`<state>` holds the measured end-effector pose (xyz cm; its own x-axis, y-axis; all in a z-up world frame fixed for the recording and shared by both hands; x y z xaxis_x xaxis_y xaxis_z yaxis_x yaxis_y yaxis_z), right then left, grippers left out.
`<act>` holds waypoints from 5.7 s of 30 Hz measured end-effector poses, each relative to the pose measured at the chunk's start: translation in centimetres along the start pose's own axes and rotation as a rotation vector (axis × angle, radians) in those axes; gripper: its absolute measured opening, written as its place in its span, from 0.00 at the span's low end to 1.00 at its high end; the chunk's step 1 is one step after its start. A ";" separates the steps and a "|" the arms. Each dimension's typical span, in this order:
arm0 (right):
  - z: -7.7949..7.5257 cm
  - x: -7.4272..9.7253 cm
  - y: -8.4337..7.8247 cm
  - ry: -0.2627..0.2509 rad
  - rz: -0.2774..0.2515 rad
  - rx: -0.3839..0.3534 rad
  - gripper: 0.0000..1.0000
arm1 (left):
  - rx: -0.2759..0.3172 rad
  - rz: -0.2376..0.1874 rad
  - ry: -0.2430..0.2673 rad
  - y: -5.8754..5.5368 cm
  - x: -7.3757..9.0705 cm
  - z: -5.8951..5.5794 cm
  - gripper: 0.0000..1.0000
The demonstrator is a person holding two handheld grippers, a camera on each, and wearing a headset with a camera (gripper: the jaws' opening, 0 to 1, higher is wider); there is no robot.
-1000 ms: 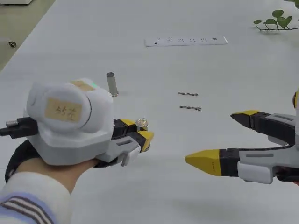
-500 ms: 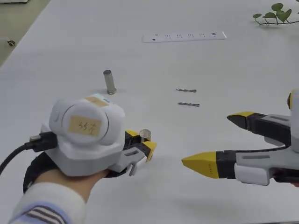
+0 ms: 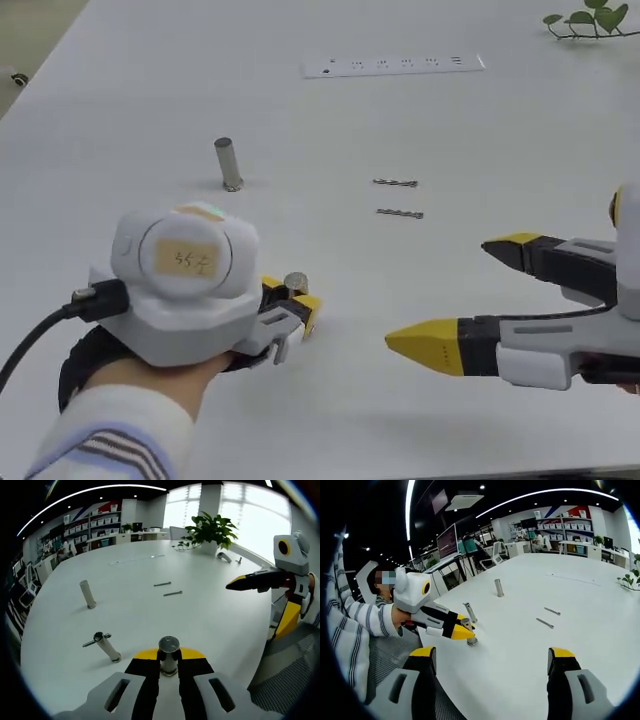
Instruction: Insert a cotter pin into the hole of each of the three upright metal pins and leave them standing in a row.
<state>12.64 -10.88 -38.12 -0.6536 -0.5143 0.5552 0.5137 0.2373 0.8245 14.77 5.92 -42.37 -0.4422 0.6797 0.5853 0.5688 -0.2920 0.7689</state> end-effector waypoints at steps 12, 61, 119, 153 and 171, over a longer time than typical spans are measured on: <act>0.2 -0.2 -0.2 0.011 0.001 -0.004 0.91 | -0.008 0.003 0.027 -0.1 -0.1 0.1 0.09; 0.6 -0.3 0.0 0.020 0.026 0.026 0.90 | -0.166 -0.019 -0.249 1.2 3.3 -1.1 0.39; -8.7 -10.2 6.1 0.098 0.358 0.529 0.46 | -0.141 -0.181 -0.297 0.1 8.3 0.5 0.99; -12.0 -17.1 5.8 0.096 0.425 0.655 0.06 | -0.126 -0.209 -0.254 1.4 9.6 0.2 0.97; -11.5 -17.1 5.6 0.103 0.450 0.741 0.00 | -0.093 -0.242 -0.231 1.3 9.9 0.3 0.96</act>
<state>33.08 -10.22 -44.21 -0.4041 -0.3062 0.8619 0.1939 0.8922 0.4079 11.29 12.50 -35.66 -0.3823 0.8679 0.3172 0.3960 -0.1563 0.9048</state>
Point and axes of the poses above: the centre of the closed fingertips' face, and the gripper's own axes: x roughly backward along the fingers, z roughly to its left, y roughly out of its top, the point moved 6 cm from there along x, roughly backward along the fingers, and after that the axes turned 14 degrees about -y, right-handed, at the moved point
